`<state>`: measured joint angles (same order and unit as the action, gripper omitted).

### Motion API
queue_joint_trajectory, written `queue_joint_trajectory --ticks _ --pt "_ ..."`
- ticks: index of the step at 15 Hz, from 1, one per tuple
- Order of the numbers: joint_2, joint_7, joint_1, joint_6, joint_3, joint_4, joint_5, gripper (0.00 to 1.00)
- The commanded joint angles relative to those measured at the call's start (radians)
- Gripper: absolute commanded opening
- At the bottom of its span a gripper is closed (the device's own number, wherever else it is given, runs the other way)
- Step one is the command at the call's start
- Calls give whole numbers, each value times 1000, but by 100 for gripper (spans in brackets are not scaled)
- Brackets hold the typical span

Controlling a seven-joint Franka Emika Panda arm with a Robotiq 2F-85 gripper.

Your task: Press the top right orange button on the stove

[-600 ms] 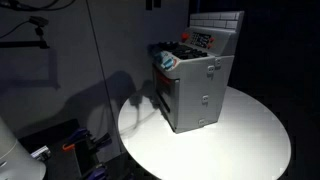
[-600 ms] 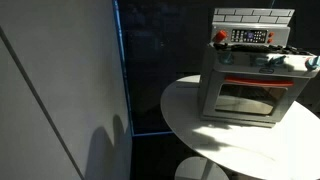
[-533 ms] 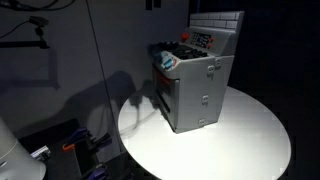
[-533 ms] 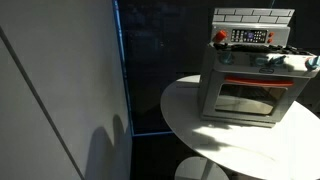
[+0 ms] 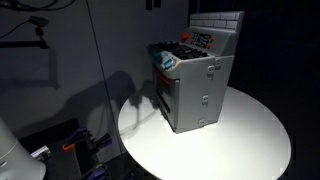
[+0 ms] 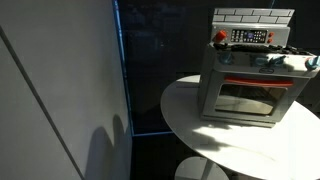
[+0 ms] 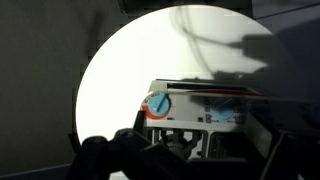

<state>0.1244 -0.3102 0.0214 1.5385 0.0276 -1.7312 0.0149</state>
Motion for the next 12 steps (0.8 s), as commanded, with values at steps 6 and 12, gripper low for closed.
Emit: queue_joint_trajectory --ticks 6,12 --pt "-2 1 7 -3 -6 4 -1 100" --pt "-59 -23 17 29 -1 56 27 100"
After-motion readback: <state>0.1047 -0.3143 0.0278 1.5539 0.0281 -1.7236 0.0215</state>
